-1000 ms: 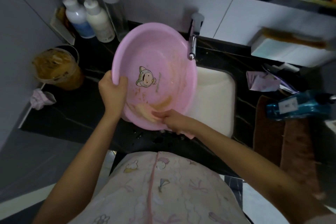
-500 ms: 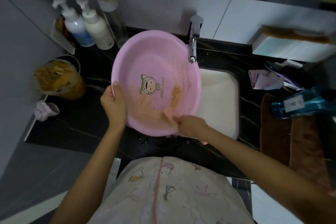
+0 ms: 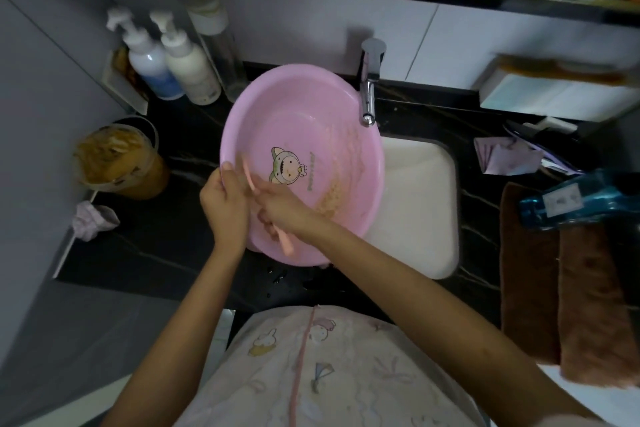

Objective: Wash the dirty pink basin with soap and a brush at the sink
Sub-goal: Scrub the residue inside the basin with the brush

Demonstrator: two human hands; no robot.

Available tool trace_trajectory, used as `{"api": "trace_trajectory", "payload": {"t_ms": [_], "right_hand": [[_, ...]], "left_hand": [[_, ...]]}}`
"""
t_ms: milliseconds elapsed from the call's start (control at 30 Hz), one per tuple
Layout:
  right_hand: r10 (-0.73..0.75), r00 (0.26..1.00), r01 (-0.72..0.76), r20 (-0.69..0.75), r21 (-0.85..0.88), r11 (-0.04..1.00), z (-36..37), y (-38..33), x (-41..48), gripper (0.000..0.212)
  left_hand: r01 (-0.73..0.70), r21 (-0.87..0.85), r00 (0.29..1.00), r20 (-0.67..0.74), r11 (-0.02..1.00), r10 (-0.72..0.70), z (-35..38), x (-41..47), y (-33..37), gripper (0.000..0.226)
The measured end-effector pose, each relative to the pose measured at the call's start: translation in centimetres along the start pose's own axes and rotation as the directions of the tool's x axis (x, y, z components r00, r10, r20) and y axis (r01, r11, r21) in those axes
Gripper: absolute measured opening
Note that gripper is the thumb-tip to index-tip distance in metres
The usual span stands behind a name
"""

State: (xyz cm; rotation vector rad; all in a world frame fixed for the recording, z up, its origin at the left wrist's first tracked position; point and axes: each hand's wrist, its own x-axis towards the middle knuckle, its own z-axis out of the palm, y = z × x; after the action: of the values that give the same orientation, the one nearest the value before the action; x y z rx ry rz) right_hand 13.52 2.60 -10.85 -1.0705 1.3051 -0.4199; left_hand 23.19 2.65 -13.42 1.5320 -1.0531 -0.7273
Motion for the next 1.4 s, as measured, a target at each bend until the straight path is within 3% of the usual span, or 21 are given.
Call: {"api": "trace_trajectory", "payload": {"t_ms": [67,133,300,367,433,500,600,667,733,800,867,967,1067,1133,1200,1267,1333,1400], "right_hand": [[-0.141,0.988,0.118,-0.059,-0.295,0.948,-0.5,0.0,1.7,0.051],[-0.145,0.989,0.108,-0.027,-0.536,0.837,-1.6,1.8,2.6,0.053],[0.0,0.993,0.085,0.117,-0.721,0.688,-3.0,5.7,-0.8,0.045],[0.158,0.97,0.047,0.186,-0.777,0.627,-3.5,7.0,-2.6,0.043],[0.288,0.955,-0.088,0.078,-0.848,0.522,-4.8,8.7,-3.0,0.041],[0.332,0.931,-0.299,-0.154,-0.844,0.445,-6.4,9.9,-2.5,0.041],[0.25,0.906,-0.424,-0.343,-0.708,0.565,-7.8,10.3,0.1,0.053],[0.178,0.919,-0.377,-0.351,-0.658,0.652,-7.5,9.9,1.9,0.056],[0.068,0.966,-0.227,-0.25,-0.69,0.687,-6.1,9.4,2.5,0.057],[0.003,0.999,-0.028,-0.034,-0.75,0.661,-4.6,9.4,1.1,0.054],[0.072,0.992,0.042,0.101,-0.821,0.569,-4.5,9.8,-0.8,0.051],[0.138,0.989,-0.112,-0.055,-0.883,0.456,-7.0,10.1,-0.4,0.05],[0.077,0.97,-0.232,-0.232,-0.771,0.593,-8.2,9.5,2.3,0.052],[-0.009,0.974,-0.157,-0.225,-0.706,0.69,-7.3,8.7,4.0,0.053],[-0.082,0.99,-0.02,-0.115,-0.687,0.726,-5.8,8.4,4.4,0.052],[-0.118,0.992,0.11,0.041,-0.727,0.677,-4.7,9.1,3.1,0.052],[-0.092,0.985,0.171,0.144,-0.817,0.551,-5.4,9.9,1.4,0.052],[-0.068,0.995,0.094,0.07,-0.875,0.474,-7.0,10.0,1.8,0.051]], "left_hand": [[0.017,0.016,1.0,-0.012,1.0,-0.016,0.1,0.0,0.2,0.042],[0.066,0.029,0.998,-0.002,0.997,-0.066,0.0,-0.4,-0.3,0.042],[0.147,0.056,0.988,-0.045,0.988,-0.145,0.1,-1.8,-2.9,0.04],[0.16,0.045,0.986,-0.054,0.986,-0.158,0.0,-1.6,-3.3,0.031],[0.165,0.048,0.986,-0.027,0.985,-0.164,-0.1,-1.5,-3.0,0.02],[0.175,0.089,0.984,0.009,0.981,-0.176,0.1,-1.4,-2.5,0.02],[0.178,0.147,0.983,0.026,0.973,-0.184,0.4,-1.4,-2.0,0.023],[0.184,0.179,0.981,0.025,0.966,-0.192,0.4,-1.3,-2.0,0.034],[0.163,0.208,0.984,0.03,0.964,-0.173,0.4,-1.2,-2.1,0.043],[0.134,0.231,0.989,0.037,0.964,-0.146,0.3,-1.1,-2.2,0.041],[0.125,0.237,0.99,0.037,0.963,-0.138,0.3,-1.0,-2.2,0.037],[0.15,0.212,0.986,0.044,0.966,-0.163,0.2,-0.9,-2.1,0.035],[0.158,0.204,0.984,0.05,0.966,-0.171,0.2,-0.9,-2.1,0.035],[0.144,0.211,0.985,0.06,0.967,-0.16,0.1,-0.8,-2.2,0.035],[0.142,0.221,0.986,0.054,0.965,-0.158,0.0,-0.7,-2.3,0.035],[0.14,0.236,0.986,0.054,0.962,-0.157,-0.1,-0.6,-2.5,0.035],[0.132,0.244,0.987,0.057,0.961,-0.15,-0.2,-0.6,-2.6,0.035],[0.13,0.242,0.987,0.056,0.962,-0.148,-0.1,-0.5,-2.7,0.034]]}}
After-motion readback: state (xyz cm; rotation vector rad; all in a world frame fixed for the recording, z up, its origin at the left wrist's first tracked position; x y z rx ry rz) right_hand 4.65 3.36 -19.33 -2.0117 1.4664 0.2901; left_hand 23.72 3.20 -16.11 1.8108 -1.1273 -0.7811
